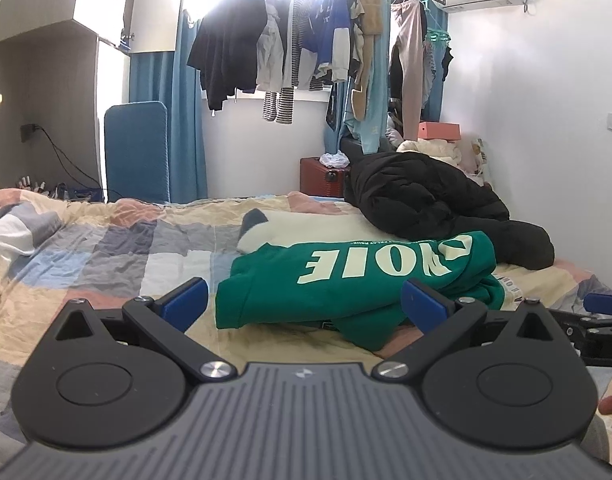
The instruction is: Fold large clothes
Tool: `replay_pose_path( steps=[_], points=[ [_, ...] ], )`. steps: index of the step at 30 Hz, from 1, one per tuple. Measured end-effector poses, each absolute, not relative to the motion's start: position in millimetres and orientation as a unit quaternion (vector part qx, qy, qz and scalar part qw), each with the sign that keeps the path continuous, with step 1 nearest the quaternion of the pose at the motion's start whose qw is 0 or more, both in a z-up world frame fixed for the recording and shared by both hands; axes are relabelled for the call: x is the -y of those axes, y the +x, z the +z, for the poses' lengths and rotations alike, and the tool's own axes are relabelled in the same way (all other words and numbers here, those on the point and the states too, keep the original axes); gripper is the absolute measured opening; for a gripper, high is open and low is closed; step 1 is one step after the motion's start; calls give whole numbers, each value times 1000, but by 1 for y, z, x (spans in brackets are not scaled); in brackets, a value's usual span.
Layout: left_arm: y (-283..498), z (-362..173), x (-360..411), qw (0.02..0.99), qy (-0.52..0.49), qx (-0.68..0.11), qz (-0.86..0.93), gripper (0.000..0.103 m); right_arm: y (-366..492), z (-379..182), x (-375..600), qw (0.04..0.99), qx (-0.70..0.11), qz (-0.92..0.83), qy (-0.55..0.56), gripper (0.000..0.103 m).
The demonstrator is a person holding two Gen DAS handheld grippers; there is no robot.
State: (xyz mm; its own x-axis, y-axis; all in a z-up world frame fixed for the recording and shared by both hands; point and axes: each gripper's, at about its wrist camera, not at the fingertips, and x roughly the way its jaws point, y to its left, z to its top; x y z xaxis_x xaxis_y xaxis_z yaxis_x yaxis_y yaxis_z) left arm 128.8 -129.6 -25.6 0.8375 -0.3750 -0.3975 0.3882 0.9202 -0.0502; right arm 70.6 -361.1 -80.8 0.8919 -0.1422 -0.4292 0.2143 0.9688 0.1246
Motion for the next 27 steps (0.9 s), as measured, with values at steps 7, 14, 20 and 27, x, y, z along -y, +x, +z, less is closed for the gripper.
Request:
replay_pose_path(
  steps=[7, 14, 20, 27],
  points=[
    [131, -27, 131, 957, 16, -212, -195, 103, 69, -82, 363, 967, -218, -99, 86, 103],
    [129, -27, 133, 958, 18, -212, -192, 103, 65, -80, 361, 969, -213, -100, 79, 103],
    [127, -28, 134, 958, 22, -213, -190, 103, 63, -77, 361, 969, -211, -103, 78, 103],
    [129, -29, 133, 957, 20, -216, -191, 103, 61, -73, 361, 969, -206, -109, 77, 103]
  ],
)
